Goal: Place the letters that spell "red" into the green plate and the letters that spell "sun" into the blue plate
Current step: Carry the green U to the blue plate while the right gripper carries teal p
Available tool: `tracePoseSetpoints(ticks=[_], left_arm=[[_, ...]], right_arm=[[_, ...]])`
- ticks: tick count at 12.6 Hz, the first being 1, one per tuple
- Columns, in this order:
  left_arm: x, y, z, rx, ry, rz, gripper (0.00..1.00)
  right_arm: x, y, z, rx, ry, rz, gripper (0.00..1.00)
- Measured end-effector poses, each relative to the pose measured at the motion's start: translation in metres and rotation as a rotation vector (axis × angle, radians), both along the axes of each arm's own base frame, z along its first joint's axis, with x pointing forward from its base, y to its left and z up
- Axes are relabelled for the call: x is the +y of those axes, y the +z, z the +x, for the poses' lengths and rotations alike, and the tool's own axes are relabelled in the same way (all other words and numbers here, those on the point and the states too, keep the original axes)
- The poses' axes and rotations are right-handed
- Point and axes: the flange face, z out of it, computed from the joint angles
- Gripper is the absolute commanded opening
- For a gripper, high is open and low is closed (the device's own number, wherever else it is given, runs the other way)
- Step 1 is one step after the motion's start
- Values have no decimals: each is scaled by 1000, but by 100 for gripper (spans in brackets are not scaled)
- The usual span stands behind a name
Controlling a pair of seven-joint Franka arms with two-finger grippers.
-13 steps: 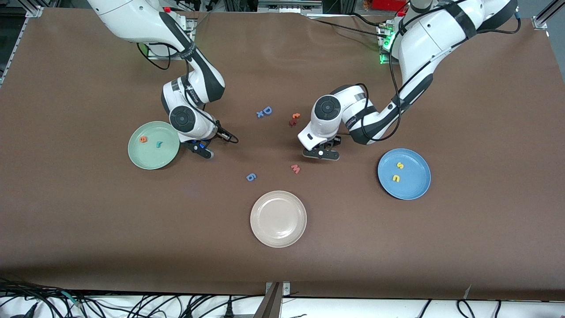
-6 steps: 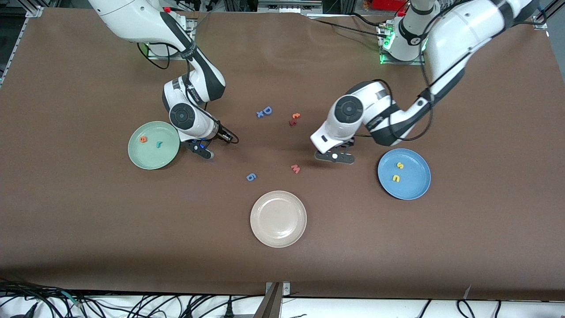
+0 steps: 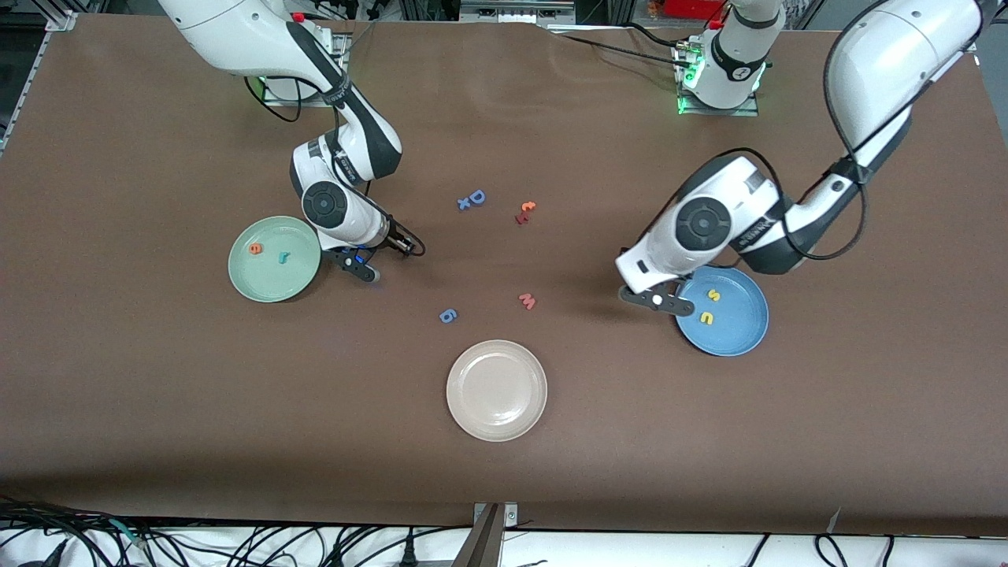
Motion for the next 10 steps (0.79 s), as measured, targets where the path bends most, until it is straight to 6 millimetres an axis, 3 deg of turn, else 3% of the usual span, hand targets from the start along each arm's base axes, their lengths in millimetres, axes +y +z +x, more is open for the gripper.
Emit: tracePoseSetpoints(ticks=[5,6,8,9,10], left_arm=[[131,-15,32,22,-141,23,8],[150,-21,35,17,-160,51,10],[165,-34,39,-3,-177,71,14],[168,-41,41,-18,-178,64,17],[171,-48,43,-30,-179,56,32]], right_arm=[[3,1,-1,-6,-5,4,33],[3,2,0,-8,-5,5,30],[5,2,-1,-10,-5,7,29],[5,2,-1,-11,-5,7,24],[5,2,-1,-11,-5,8,20]])
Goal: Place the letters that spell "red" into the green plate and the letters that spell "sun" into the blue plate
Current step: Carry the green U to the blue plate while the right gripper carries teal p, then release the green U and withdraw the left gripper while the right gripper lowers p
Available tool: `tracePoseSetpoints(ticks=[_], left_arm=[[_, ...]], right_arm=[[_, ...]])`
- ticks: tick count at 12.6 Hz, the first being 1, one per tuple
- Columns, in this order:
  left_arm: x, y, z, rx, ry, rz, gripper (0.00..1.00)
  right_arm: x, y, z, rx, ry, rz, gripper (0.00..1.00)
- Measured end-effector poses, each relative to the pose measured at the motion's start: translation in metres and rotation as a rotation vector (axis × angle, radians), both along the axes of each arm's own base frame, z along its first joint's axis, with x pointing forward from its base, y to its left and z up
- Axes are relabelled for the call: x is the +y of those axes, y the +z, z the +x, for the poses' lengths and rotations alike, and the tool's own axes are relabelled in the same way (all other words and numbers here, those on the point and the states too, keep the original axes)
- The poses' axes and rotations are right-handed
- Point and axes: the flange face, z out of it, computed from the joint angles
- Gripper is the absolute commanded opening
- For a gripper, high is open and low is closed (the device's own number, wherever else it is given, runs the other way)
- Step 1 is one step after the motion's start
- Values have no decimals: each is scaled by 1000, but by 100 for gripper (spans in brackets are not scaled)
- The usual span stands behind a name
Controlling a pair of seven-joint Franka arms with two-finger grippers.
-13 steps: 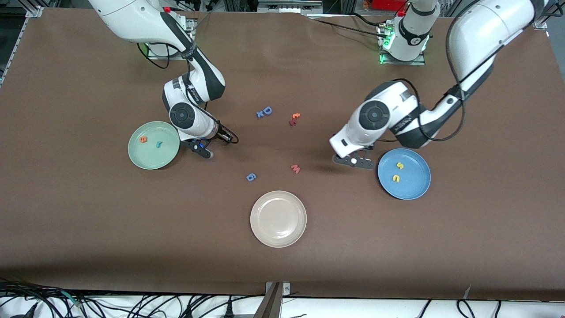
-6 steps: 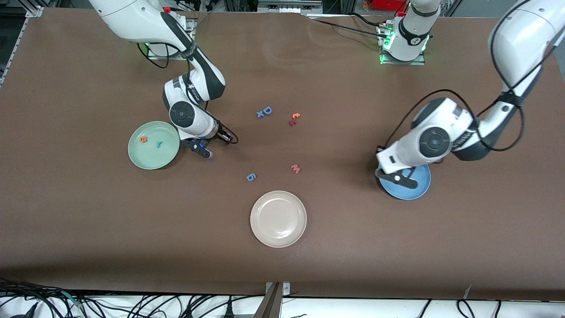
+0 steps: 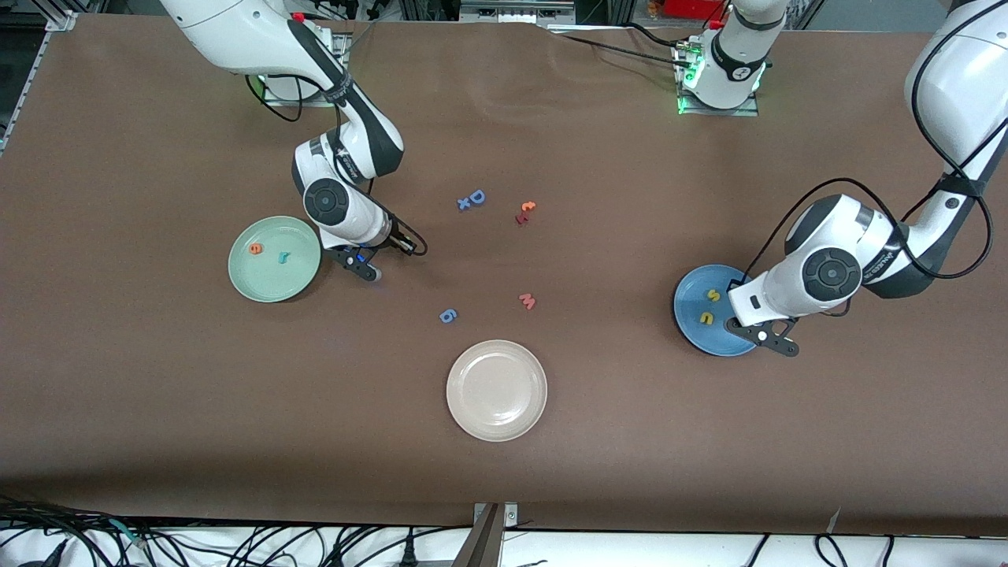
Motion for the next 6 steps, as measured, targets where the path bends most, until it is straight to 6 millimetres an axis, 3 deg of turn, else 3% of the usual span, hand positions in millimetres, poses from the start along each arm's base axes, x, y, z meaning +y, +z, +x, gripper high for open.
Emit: tracePoseSetpoints(ticks=[1,2,6], left_arm=[[2,-6,1,-6,-1,-7,91],[4,-9,1,-7,-2,-12,100],[3,-10,2,-8,-8,-17,100]], right_arm=[[0,0,0,0,0,0,20],[0,0,0,0,0,0,20],[1,7,1,17,5,-8,20]])
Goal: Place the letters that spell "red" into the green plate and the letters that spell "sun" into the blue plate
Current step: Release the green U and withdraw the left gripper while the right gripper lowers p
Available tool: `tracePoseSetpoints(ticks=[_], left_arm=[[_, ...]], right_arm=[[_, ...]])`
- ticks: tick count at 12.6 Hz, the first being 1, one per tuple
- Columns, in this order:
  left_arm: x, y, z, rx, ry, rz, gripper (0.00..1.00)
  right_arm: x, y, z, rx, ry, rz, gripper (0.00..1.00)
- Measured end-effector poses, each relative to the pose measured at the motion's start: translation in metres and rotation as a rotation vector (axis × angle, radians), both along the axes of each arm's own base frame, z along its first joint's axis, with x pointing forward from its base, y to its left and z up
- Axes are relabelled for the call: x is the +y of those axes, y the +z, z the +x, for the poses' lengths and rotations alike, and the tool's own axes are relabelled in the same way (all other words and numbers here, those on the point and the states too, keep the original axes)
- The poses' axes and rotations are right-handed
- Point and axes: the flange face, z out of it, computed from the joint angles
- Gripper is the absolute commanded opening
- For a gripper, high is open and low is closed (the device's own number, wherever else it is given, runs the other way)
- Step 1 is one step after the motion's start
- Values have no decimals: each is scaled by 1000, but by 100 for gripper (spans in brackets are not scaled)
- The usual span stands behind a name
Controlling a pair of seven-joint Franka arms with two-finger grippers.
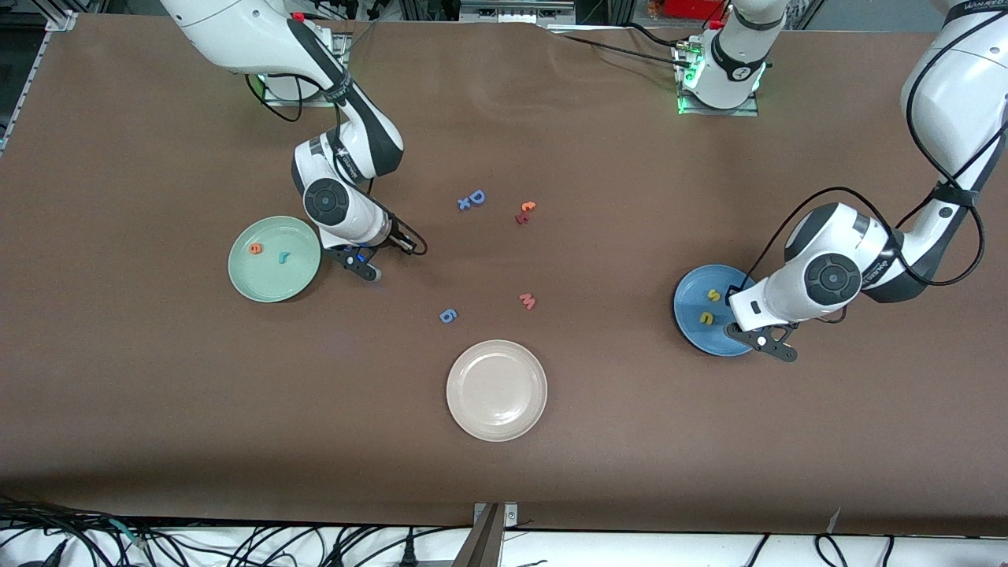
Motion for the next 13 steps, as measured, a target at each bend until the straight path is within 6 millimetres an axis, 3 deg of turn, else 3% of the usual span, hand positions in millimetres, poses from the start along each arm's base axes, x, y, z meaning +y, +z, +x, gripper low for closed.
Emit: tracePoseSetpoints(ticks=[2,4,7,11,13], left_arm=[[-7,15,1,8,-10,15,100],[-25,56,1,10,-20,40,100],[-50,145,3,-26,32,27,100],[-39,268,14,-48,158,-17,100],[-29,298,21,-83,186,-31,100]], right_arm=[[1,24,6,28,12,-14,20],[-11,59,19,65,36,-33,20],[-70,94,46,124,120,-37,20],[-161,89,63,172,250,7,20],[-190,70,63,197,294,26,20]])
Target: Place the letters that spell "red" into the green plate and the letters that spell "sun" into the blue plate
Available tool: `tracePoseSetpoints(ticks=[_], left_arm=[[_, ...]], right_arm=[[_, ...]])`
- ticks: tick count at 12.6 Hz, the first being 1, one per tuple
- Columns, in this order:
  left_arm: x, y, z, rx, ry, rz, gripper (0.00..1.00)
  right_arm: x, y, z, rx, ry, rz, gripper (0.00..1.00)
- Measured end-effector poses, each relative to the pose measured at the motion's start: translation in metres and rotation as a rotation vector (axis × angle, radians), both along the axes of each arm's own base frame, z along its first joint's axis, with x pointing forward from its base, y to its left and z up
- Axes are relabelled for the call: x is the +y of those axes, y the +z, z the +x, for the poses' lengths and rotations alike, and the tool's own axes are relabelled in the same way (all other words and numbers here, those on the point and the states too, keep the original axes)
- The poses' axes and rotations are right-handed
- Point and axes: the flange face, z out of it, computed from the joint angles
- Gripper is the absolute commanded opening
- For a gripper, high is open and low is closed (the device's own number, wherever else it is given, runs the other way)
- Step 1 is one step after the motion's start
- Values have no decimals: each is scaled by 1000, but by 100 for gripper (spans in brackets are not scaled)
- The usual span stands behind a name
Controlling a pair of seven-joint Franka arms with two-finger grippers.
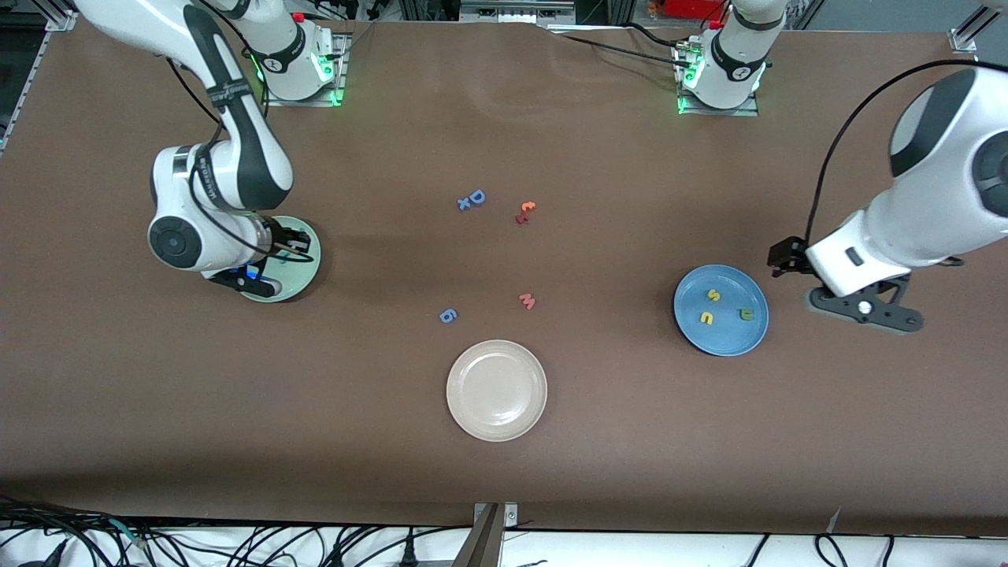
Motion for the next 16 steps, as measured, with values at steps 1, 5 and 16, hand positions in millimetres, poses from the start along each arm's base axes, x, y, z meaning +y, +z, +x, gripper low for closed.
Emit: tracePoseSetpoints(ticks=[1,5,16], left_arm=[[5,7,3,-13,12,-3,100],[-1,29,5,-18,75,-10,100],[34,58,-66,-99,224,-38,100]], right_arm=[[-6,-12,-1,1,12,4,20],[-7,-50,-4,-12,54,10,46],[2,113,44,-25,78,52,99]])
